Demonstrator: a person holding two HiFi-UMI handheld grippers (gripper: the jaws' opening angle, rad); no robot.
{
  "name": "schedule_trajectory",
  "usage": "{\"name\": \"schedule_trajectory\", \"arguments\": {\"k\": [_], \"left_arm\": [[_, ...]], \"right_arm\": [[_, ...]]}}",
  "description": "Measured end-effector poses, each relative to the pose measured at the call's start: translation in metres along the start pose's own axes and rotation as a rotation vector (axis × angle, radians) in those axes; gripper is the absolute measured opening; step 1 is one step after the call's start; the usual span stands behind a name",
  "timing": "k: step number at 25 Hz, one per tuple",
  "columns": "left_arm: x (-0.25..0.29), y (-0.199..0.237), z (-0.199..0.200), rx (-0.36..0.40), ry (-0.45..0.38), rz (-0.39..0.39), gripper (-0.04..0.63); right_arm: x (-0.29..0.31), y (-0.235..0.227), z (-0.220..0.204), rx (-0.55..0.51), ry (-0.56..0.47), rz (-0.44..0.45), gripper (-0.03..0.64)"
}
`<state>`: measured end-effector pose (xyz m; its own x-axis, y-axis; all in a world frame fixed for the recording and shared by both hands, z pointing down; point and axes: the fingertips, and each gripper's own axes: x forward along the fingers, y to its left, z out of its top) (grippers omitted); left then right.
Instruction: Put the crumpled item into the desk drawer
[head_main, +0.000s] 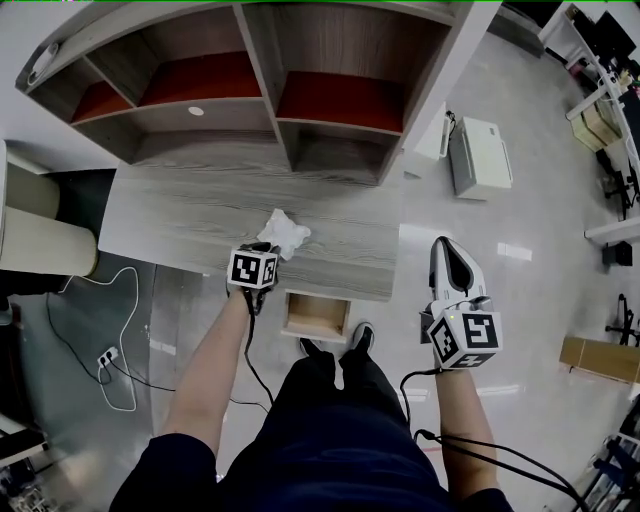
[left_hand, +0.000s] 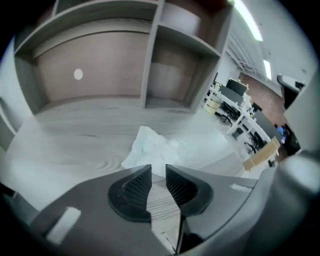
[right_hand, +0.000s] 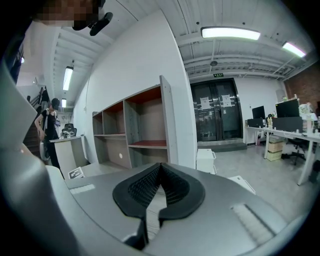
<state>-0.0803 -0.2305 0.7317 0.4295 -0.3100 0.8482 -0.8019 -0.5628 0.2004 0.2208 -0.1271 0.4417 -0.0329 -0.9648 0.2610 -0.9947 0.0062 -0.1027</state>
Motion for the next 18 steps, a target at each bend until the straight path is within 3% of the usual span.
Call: {"name": "schedule_trajectory", "arguments": {"k": [2,3,4,7,9,15,18], "left_arm": [[-0.003,-0.004,-0.007,-0.090,-0.024,-0.009,0.063],[-0.005,-0.007,-0.009,-0.098,-0.033,-0.007,0.063],[-0.007,-0.010,-0.010,-0.072,-0.038,0.002,0.063],[-0.010,-0.027,-0.008,0.131,-0.032,0.036,0.063],[-0.006,-0.040,-0.006,0.222,-0.028,0.029,0.063],[0.008,-0.060,-0.010,0.396,0.035,0.068,0.063],[0.016,-0.054,-0.019,0.412,0.075,0.109,0.061]], "right_arm": [[-0.003,-0.005,-0.001,0.005,0.001,-0.012,0.006],[-0.004,-0.007,-0.001,0.007,0.001,-0.016,0.006],[-0.005,-0.009,-0.003,0.011,0.002,-0.020,0.006],[-0.006,-0.010,-0.008,0.021,0.010,-0.023,0.006],[-0.006,-0.007,-0.010,0.024,0.013,-0.019,0.006],[-0.009,-0.005,-0.016,0.036,0.026,-0.014,0.006],[-0.014,-0.008,-0.020,0.038,0.031,-0.020,0.006]]}}
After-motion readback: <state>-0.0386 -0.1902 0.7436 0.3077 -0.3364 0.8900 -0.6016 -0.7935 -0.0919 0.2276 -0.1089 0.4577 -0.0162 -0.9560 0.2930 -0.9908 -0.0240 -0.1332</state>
